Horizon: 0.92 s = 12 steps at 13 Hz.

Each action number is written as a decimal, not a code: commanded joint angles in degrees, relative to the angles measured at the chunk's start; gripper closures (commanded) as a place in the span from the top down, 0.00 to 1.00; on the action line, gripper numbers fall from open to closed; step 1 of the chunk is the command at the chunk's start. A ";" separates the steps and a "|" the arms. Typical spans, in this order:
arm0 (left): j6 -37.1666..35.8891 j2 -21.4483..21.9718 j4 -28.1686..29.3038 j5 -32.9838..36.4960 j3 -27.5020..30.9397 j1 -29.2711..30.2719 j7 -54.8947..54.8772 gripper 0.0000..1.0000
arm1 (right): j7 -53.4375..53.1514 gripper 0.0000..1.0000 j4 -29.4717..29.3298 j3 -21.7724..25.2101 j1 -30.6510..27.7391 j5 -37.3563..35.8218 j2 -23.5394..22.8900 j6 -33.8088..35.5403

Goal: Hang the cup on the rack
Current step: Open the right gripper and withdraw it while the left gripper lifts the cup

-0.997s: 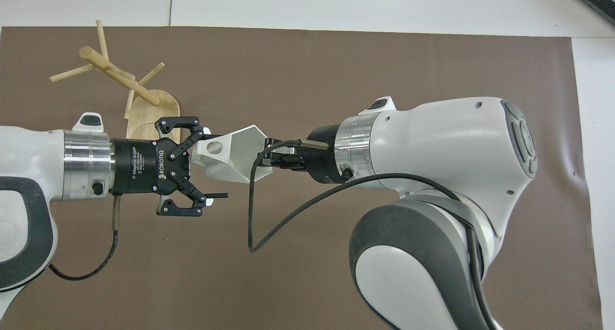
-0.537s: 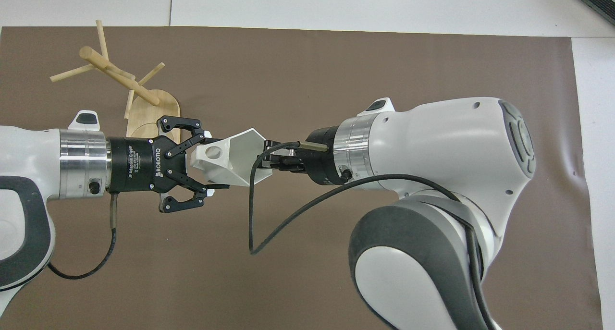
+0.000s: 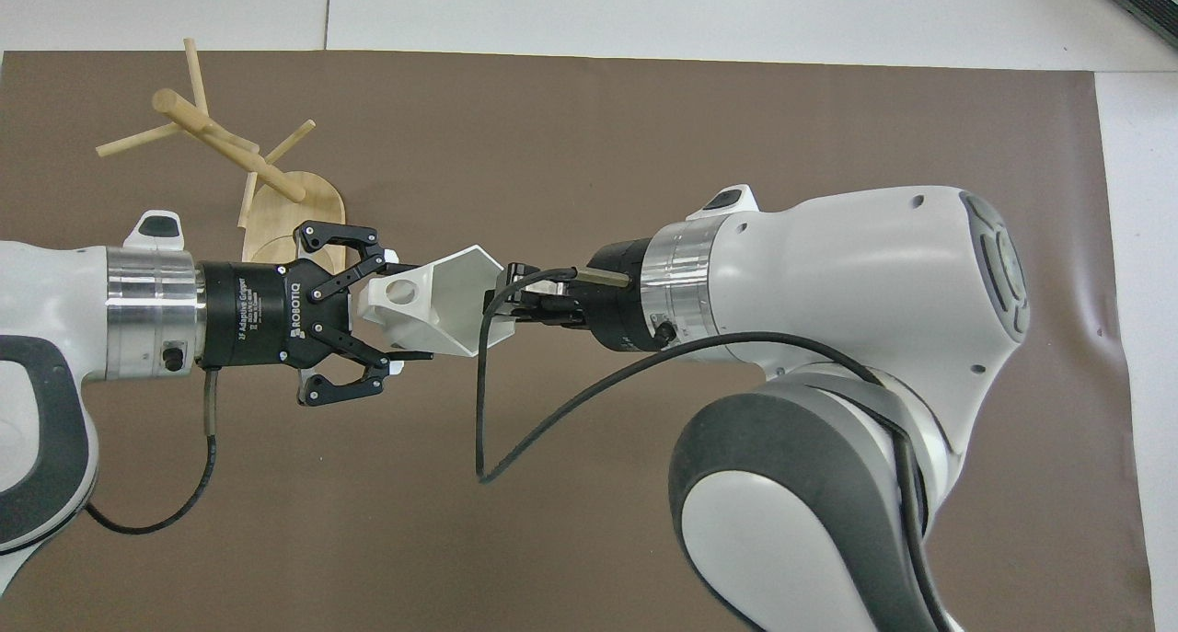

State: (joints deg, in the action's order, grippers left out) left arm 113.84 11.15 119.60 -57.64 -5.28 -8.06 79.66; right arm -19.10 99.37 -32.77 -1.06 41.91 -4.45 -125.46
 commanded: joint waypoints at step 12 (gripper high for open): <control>1.10 1.77 3.36 15.34 0.01 2.87 16.03 0.00 | 2.49 1.00 -0.32 0.16 -0.79 0.90 -0.21 -0.67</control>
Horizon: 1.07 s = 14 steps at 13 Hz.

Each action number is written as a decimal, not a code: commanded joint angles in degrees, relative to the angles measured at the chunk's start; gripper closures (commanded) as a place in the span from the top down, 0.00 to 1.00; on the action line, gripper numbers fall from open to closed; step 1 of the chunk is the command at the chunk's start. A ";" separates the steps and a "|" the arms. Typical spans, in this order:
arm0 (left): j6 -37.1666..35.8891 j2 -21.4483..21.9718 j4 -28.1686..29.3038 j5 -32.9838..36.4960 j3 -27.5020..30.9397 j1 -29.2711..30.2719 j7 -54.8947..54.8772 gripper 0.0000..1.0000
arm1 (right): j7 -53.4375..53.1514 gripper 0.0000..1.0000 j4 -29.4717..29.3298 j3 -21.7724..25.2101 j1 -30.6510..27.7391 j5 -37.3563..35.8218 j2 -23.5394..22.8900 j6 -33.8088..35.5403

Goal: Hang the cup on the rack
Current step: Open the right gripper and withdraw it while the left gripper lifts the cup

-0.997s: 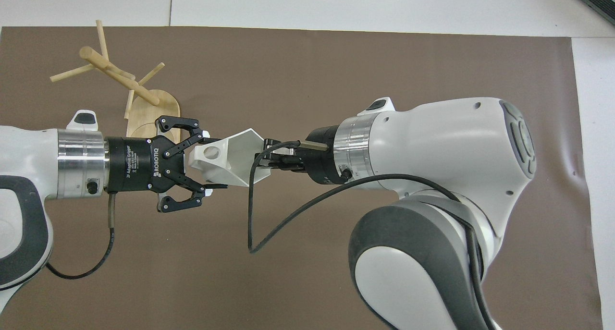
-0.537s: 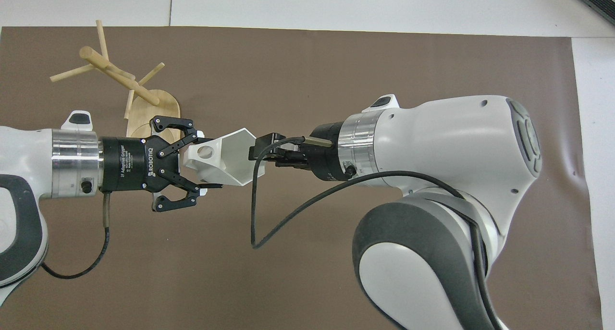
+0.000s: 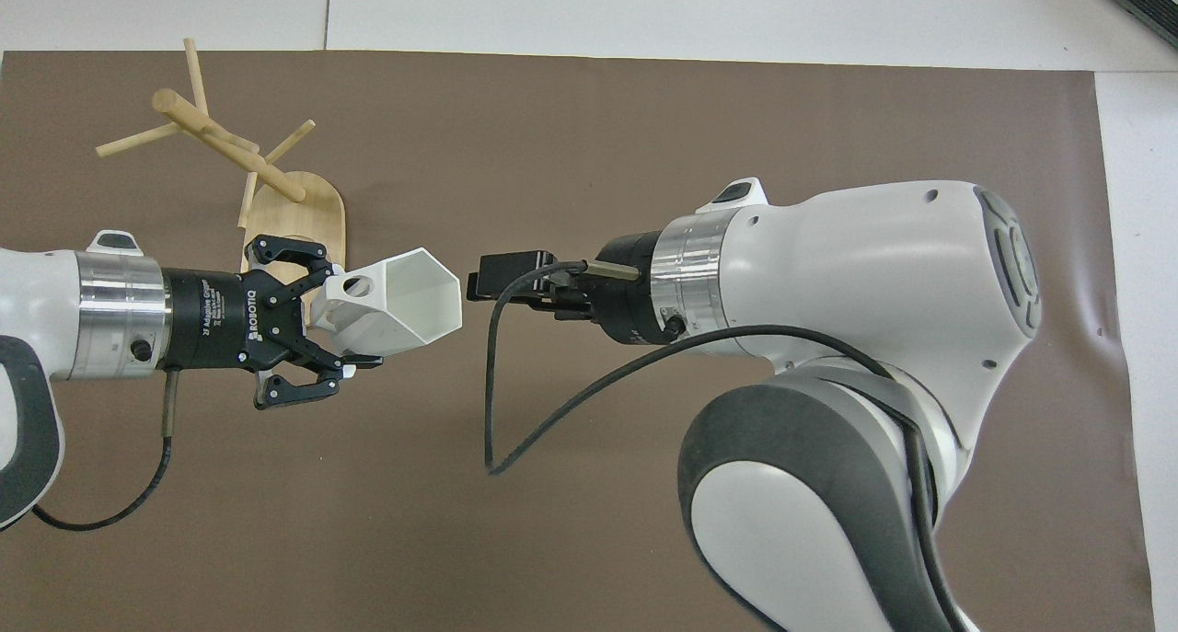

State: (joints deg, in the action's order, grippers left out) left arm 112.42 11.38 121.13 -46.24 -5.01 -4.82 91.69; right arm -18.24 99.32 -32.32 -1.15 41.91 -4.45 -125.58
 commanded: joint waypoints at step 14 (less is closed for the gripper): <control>29.16 -2.85 8.07 5.63 -0.36 -0.37 24.41 0.00 | 13.05 1.00 -0.62 9.28 -0.61 -10.51 1.20 -0.54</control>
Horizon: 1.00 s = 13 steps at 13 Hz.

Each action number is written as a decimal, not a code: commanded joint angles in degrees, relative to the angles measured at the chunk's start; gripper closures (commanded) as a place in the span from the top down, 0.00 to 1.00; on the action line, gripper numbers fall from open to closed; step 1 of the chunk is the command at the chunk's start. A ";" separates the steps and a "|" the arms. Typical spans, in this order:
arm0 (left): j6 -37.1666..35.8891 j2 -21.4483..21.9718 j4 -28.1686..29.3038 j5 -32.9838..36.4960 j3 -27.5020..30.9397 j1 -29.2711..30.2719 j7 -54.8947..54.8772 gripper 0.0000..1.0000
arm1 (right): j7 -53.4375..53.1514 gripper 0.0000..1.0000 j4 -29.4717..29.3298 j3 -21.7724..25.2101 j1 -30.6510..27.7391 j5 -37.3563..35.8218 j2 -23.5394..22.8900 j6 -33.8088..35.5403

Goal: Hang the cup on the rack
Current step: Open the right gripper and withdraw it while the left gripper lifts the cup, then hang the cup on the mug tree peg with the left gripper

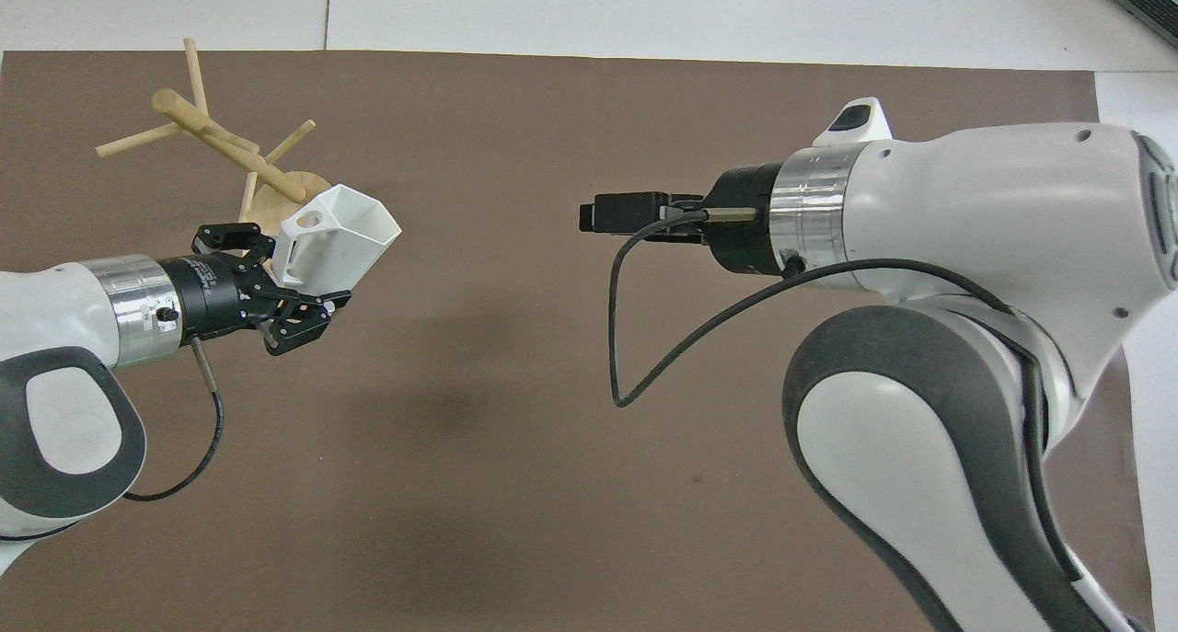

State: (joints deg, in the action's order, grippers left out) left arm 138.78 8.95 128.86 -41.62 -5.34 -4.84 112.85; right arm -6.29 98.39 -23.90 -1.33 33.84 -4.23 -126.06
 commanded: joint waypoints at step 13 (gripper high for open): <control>14.23 -6.93 -3.17 0.92 -0.03 -0.53 8.88 0.00 | 8.29 1.00 0.75 12.90 -0.52 -22.75 4.49 6.87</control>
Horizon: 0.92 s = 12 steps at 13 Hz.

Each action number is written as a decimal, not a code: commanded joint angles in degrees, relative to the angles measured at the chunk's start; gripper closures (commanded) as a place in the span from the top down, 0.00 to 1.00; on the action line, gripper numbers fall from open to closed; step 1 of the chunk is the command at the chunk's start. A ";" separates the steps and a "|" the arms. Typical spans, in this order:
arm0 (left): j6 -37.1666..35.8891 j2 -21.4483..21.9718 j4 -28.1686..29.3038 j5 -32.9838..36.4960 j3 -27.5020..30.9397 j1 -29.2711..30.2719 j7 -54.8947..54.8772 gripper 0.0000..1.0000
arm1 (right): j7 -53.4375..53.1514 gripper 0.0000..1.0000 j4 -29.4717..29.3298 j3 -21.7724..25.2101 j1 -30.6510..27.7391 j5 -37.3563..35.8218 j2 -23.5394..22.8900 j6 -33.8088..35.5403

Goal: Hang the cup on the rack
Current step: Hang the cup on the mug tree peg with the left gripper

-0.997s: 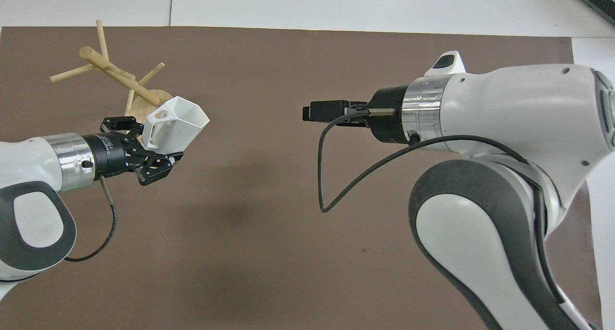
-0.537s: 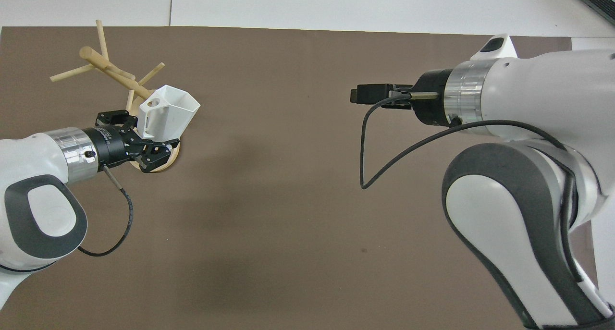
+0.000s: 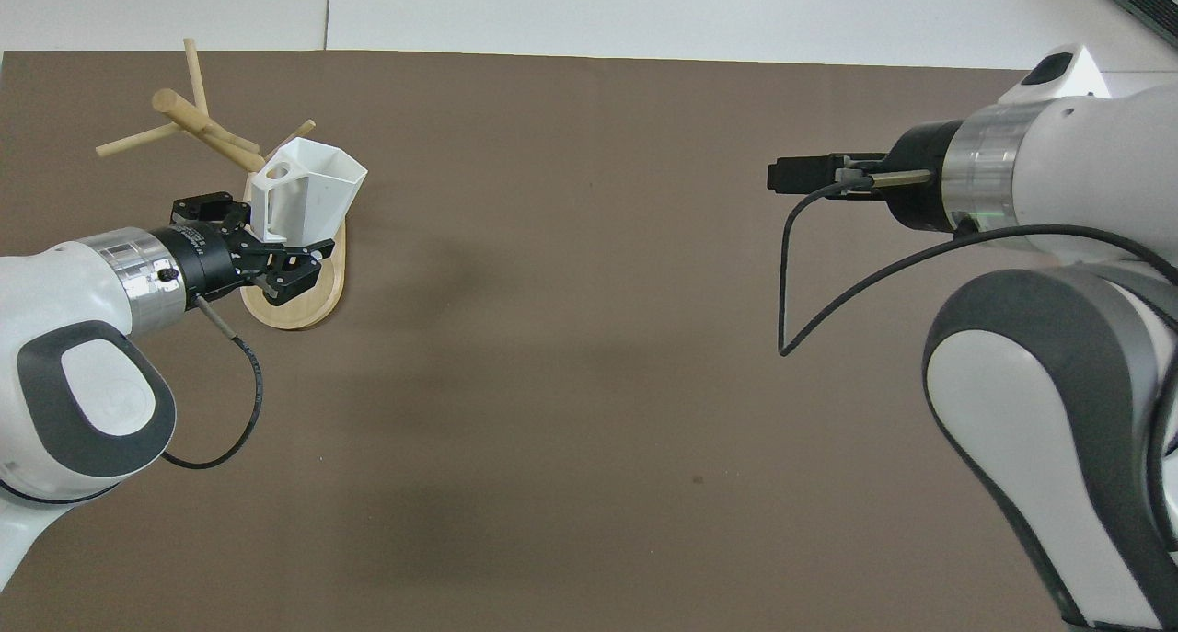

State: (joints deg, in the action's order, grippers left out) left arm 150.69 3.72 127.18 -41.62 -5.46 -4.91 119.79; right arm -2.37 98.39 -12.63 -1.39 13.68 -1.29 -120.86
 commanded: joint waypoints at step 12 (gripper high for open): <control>3.47 -4.86 -4.39 0.84 0.01 -0.46 3.61 0.00 | 10.55 1.00 0.57 13.68 -0.46 -14.60 3.05 10.82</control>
State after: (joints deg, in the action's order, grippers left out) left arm 152.91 0.37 124.18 -41.62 -5.59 -4.93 121.76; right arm 7.47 98.40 1.23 -1.83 4.44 0.87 -110.59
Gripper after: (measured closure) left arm 0.278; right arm 0.000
